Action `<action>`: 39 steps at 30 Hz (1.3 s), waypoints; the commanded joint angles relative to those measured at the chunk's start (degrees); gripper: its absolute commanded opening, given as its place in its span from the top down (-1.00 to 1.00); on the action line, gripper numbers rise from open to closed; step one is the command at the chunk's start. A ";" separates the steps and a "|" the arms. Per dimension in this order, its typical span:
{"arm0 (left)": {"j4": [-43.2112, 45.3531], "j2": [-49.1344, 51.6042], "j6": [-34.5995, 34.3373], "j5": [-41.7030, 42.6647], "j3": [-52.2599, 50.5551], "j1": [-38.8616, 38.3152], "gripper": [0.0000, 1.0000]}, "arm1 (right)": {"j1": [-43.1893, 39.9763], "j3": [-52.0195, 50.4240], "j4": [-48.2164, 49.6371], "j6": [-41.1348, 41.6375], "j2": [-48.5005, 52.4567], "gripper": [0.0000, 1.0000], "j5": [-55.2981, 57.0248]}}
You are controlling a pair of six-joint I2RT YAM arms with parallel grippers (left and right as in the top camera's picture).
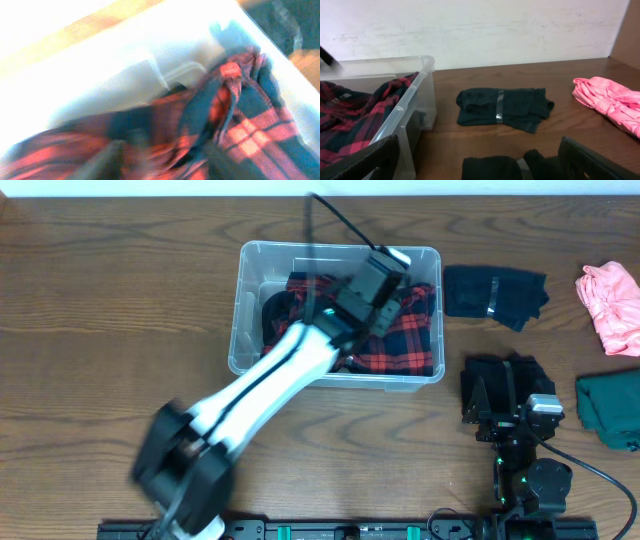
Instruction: Pack container
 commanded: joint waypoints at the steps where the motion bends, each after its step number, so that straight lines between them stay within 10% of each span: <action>1: -4.42 -9.66 2.89 -11.93 0.85 1.62 -0.65 | 0.20 -0.09 -0.17 -0.76 -0.31 -0.99 0.20; 3: -9.44 -13.68 2.86 -15.76 0.85 3.39 -0.95 | 0.20 -0.09 -0.20 -0.76 -0.31 -0.98 0.22; 11: -25.70 -21.88 2.91 -14.75 0.83 21.49 -0.96 | 0.20 -0.09 -0.20 -0.76 -0.31 -0.98 0.22; 22: -24.09 -11.91 4.79 19.02 0.79 54.47 -0.96 | 0.20 -0.09 -0.20 -0.76 -0.31 -0.98 0.20; 39: -23.34 0.52 4.76 19.50 0.79 58.64 -0.96 | 0.20 -0.09 7.91 1.53 -0.31 -0.99 -1.70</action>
